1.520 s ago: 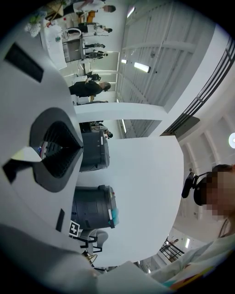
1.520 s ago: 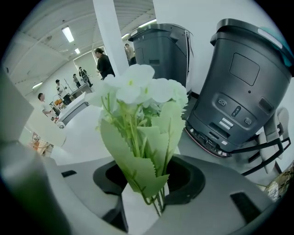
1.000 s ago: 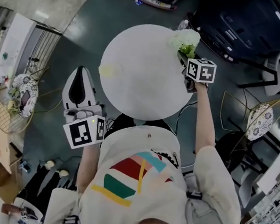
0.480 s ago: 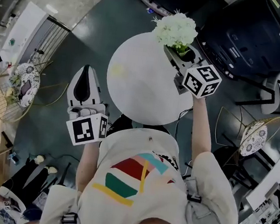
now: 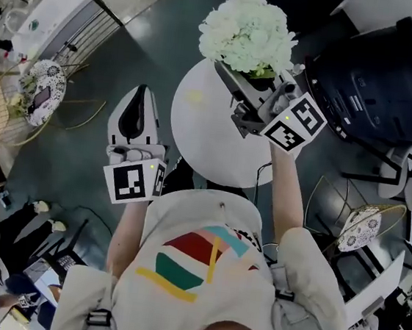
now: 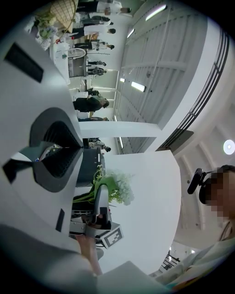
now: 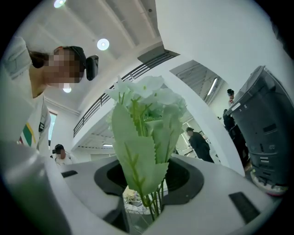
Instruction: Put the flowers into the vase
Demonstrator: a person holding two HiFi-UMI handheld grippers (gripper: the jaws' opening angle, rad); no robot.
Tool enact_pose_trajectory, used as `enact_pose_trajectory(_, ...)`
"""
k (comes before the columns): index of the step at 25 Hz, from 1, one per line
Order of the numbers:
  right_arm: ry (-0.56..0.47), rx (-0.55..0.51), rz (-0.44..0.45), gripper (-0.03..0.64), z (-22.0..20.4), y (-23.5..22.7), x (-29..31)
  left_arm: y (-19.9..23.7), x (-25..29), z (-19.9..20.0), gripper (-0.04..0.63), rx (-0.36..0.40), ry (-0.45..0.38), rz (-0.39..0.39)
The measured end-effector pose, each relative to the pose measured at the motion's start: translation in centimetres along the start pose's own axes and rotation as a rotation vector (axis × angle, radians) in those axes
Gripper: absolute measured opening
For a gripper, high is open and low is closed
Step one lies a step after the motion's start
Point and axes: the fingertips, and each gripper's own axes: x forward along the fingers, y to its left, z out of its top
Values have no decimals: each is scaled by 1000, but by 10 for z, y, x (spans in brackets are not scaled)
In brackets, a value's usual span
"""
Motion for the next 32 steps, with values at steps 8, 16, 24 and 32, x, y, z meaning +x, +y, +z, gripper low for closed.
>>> enact_pose_trajectory(8, -68, 112, 181, 190, -8, 18, 41, 19, 0, -2, 6, 1, -2, 71)
enact_pose_trajectory(16, -32, -84, 119, 190, -46, 22, 57, 37, -9, -17, 6, -7, 27, 133)
enact_pose_trajectory(24, 6, -205, 78, 192, -88, 24, 45, 41, -12, -33, 6, 10, 55, 155)
enact_pose_trajectory(32, 10, -229, 20, 193, -109, 16, 30, 26, -4, -46, 6, 38, 92, 112)
